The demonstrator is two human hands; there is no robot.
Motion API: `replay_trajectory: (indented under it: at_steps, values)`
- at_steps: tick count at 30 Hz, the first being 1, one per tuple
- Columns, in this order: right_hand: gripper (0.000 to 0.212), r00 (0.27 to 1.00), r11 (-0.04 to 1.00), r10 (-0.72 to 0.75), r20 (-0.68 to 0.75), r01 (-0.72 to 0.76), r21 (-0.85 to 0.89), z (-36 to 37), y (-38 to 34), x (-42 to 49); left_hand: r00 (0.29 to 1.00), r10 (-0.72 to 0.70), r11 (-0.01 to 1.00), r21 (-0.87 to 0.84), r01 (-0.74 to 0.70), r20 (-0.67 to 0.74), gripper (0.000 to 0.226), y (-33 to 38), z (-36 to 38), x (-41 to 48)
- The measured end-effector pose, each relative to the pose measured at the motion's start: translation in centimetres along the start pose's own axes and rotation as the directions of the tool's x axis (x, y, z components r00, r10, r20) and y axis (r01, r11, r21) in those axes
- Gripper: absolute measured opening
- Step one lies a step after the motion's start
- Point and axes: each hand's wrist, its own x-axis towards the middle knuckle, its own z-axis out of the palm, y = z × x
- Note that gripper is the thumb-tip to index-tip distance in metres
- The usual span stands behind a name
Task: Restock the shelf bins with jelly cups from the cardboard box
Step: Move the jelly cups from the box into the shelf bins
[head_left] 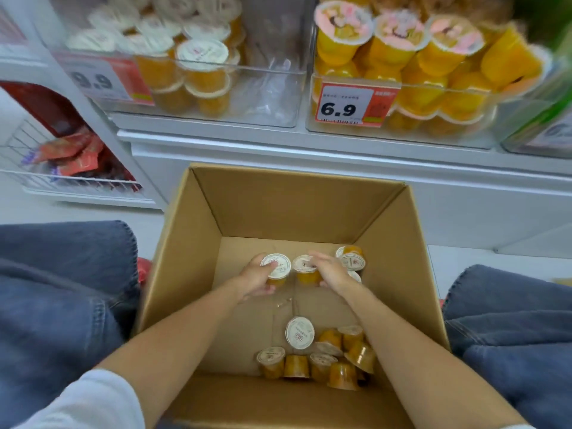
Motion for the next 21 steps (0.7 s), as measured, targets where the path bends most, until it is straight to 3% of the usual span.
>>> replay_trajectory:
  at_steps: [4, 7, 11, 14, 17, 19, 21]
  values:
    - [0.068, 0.967, 0.964, -0.255, 0.028, 0.256, -0.068, 0.7, -7.1, -3.8, 0.984, 0.122, 0.990, -0.084, -0.112, 0.129, 0.037, 7.2, -3.8, -5.3]
    - [0.075, 0.909, 0.900, -0.416, 0.008, 0.413, -0.139, 1.3, -11.6, -7.1, 0.947, 0.268, 0.962, -0.108, -0.252, 0.179, 0.047, 11.2, -6.2, -9.3]
    - [0.069, 0.796, 0.788, -0.601, -0.075, 0.574, -0.223, 2.5, -17.4, -10.4, 0.874, 0.482, 0.871, 0.075, -0.485, 0.065, 0.040, 15.4, -9.5, -14.3]
    - [0.075, 0.697, 0.690, -0.705, -0.131, 0.631, -0.355, 3.3, -21.2, -12.0, 0.745, 0.658, 0.744, 0.256, -0.618, -0.114, 0.030, 18.8, -12.0, -17.5]
    - [0.079, 0.549, 0.578, -0.804, -0.229, 0.632, -0.516, 4.4, -25.4, -12.3, 0.547, 0.815, 0.570, 0.434, -0.698, -0.190, 0.039, 22.5, -14.4, -19.4]
    - [0.076, 0.461, 0.517, -0.853, -0.246, 0.674, -0.528, 5.0, -28.5, -11.5, 0.421, 0.876, 0.479, 0.520, -0.707, -0.235, 0.040, 25.0, -15.7, -19.6]
    - [0.074, 0.381, 0.453, -0.891, -0.246, 0.720, -0.526, 5.6, -31.9, -9.6, 0.342, 0.894, 0.448, 0.582, -0.679, -0.288, 0.038, 27.9, -16.9, -18.8]
